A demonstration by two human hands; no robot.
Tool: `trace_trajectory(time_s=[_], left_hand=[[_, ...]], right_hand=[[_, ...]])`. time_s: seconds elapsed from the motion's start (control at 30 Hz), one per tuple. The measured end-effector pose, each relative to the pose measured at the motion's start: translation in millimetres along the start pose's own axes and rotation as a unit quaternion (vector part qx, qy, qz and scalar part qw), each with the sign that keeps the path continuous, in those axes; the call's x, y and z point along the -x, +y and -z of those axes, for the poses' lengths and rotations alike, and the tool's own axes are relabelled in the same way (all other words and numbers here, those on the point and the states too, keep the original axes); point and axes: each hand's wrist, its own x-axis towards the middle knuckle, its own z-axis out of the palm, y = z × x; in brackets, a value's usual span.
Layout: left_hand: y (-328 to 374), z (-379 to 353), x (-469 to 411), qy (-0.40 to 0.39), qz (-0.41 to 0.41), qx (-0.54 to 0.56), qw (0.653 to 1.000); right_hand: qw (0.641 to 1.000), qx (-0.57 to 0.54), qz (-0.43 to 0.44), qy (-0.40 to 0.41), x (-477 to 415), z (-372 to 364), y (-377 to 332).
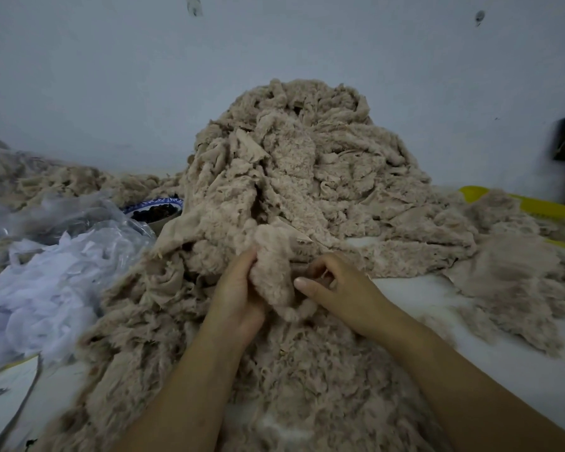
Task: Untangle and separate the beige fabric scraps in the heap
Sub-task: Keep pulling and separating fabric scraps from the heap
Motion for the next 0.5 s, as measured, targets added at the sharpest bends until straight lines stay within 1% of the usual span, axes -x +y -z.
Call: trace_trajectory(time_s=[0.1,0.17,0.2,0.27,0.37,0.43,0.5], left_hand=[[-15,-6,3,0.009,-0.010,-0.134,0.991],[-20,-10,5,0.007,0.007,-0.169,0.986],[-20,-10,5,0.008,0.018,-0.165,0.986],[-16,-11,5,0.003,0.052,-0.113,0.992],[-10,-13,7,-0.016,0.103,-0.022,0.994],[-7,-10,2,0.020,0.102,0.051,0.993],[0,-2,-8,0.097,0.086,0.121,0.984]], right_hand=[[0.999,-0.044,-0.007,-0.014,1,-10,-5],[0.999,-0.045,-0.012,-0.008,2,-14,-9],[0.999,-0.039,-0.008,-0.005,3,-15,-10],[0.999,-0.026,0.015,-0.018,4,-13,-13],[0.994,-0.007,0.070,-0.085,7,-15,-18],[0.989,0.010,0.084,-0.125,10,-20,-22],[0.988,-0.012,0.076,-0.137,13,-20,-22]])
